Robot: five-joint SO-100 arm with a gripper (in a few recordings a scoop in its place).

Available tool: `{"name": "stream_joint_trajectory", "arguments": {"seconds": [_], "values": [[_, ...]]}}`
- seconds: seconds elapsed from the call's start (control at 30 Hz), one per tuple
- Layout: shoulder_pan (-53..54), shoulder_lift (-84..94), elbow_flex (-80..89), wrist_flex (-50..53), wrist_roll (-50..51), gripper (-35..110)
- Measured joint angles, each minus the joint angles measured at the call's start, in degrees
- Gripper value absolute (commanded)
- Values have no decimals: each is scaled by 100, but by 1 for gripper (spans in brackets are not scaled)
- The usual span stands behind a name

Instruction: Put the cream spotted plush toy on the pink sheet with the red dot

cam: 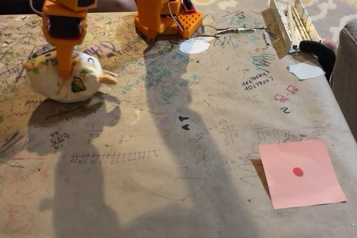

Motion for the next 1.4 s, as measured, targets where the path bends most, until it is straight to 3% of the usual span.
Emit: {"name": "stream_joint_trajectory", "arguments": {"seconds": [0.1, 0.3, 0.47, 0.8, 1.03, 1.2, 1.4], "values": [[-554, 835, 281, -18, 264, 0], [-2188, 3735, 747, 79, 2312, 0], [-3779, 6275, 519, 1134, 3296, 0], [-5326, 8596, -501, 2751, 3894, 0], [-6302, 8719, -1415, 3217, 4025, 0], [-6328, 8350, -853, 2760, 4061, 0], [-6372, 4746, -1028, 1037, 4465, 1]]}}
